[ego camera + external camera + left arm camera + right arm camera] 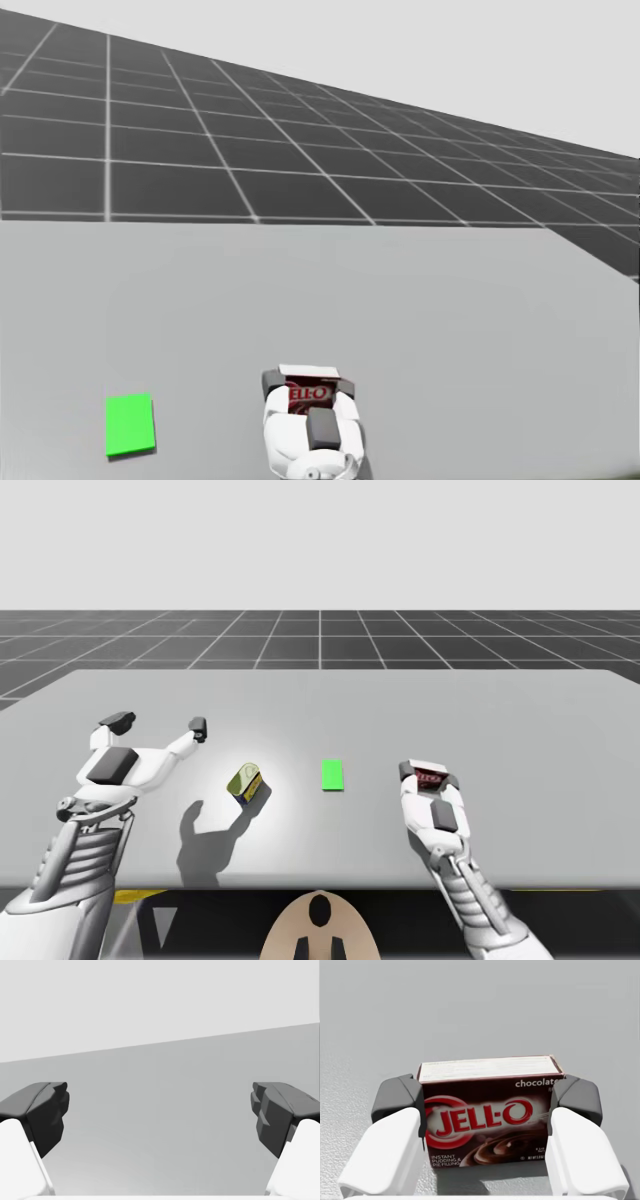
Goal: Look at the card. If it is red, pick the object on the left. If it is green, pick the object on the right.
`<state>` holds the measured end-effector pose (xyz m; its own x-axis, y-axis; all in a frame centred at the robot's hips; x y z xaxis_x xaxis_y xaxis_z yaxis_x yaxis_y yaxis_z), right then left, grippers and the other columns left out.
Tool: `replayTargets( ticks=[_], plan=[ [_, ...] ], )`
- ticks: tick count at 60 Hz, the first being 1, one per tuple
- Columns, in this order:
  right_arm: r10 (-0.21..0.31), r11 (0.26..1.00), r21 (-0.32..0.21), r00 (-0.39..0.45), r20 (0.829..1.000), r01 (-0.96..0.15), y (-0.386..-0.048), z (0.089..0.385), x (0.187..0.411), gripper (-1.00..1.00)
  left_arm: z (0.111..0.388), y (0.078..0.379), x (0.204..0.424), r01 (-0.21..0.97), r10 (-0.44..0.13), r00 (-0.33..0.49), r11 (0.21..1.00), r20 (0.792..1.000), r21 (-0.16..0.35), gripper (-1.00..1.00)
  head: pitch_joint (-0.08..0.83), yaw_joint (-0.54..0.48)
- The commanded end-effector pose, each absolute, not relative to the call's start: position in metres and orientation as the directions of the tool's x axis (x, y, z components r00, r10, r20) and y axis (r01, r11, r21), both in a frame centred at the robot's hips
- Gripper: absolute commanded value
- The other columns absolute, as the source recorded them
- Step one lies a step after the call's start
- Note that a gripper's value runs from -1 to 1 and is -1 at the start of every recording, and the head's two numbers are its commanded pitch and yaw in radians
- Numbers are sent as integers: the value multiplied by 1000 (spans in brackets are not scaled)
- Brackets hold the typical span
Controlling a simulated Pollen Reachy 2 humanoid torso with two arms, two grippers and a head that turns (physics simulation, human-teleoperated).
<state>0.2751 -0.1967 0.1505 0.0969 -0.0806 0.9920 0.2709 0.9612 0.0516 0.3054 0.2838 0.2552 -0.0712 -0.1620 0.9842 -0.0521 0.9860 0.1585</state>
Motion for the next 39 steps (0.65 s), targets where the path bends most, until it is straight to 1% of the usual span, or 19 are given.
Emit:
replayTargets(
  ticks=[1, 7, 8, 11, 12, 13, 16, 17, 20, 21, 23, 24, 27, 28, 30, 34, 39],
  plan=[
    [-139, 954, 105, 102, 985, 281, -185, 153, 270, 975, 256, 284, 305, -52, -161, -72, 986, 984, 158, -1000, 312, -437],
    [-128, 956, 107, 59, 990, 274, -189, 174, 270, 995, 256, 284, 305, -53, -160, -74, 986, 984, 156, -1000, 299, -442],
    [-123, 957, 107, 45, 991, 271, -190, 181, 270, 965, 257, 284, 305, -53, -159, -75, 986, 984, 155, -1000, 297, -444],
    [-116, 958, 108, 17, 993, 267, -191, 194, 270, 999, 257, 285, 305, -53, -158, -75, 987, 984, 155, -1000, 293, -448],
    [-114, 958, 107, 10, 993, 265, -191, 197, 270, 979, 257, 285, 305, -54, -158, -76, 987, 984, 155, -1000, 292, -449],
    [-107, 960, 107, -12, 994, 261, -192, 208, 269, 995, 257, 285, 305, -54, -157, -76, 987, 985, 153, -1000, 288, -451],
    [-98, 961, 104, -35, 995, 255, -192, 219, 269, 989, 258, 285, 305, -55, -157, -77, 987, 985, 153, -1000, 284, -454],
    [-87, 963, 99, -60, 994, 250, -192, 229, 267, 1000, 258, 285, 305, -55, -157, -77, 987, 985, 153, -1000, 280, -456],
    [-77, 965, 96, -85, 993, 244, -191, 238, 266, 1000, 258, 285, 305, -55, -156, -78, 987, 985, 152, -1000, 276, -458],
    [-71, 967, 95, -108, 992, 238, -190, 248, 264, 993, 258, 285, 305, -56, -155, -79, 987, 985, 151, -1000, 273, -459],
    [-61, 968, 89, -126, 990, 236, -190, 254, 263, 992, 259, 285, 305, -55, -154, -79, 987, 985, 150, -1000, 270, -461],
    [-48, 969, 83, -152, 987, 233, -189, 263, 261, 1000, 259, 285, 304, -55, -155, -79, 987, 985, 150, -1000, 267, -462],
    [-39, 970, 80, -176, 984, 228, -189, 271, 259, 1000, 259, 285, 304, -55, -154, -79, 987, 985, 150, -1000, 263, -464],
    [-29, 972, 74, -199, 980, 224, -188, 280, 257, 1000, 259, 285, 304, -55, -154, -80, 987, 985, 150, -1000, 260, -466],
    [-28, 973, 76, -212, 977, 220, -187, 286, 256, 1000, 259, 285, 304, -55, -154, -80, 987, 985, 150, -1000, 259, -467],
    [-8, 976, 64, -259, 966, 208, -185, 303, 251, 1000, 259, 285, 304, -55, -154, -80, 987, 985, 150, -1000, 254, -469],
    [12, 980, 52, -319, 948, 192, -182, 325, 245, 1000, 259, 285, 305, -56, -154, -80, 987, 985, 150, -1000, 250, -469]
  ],
)
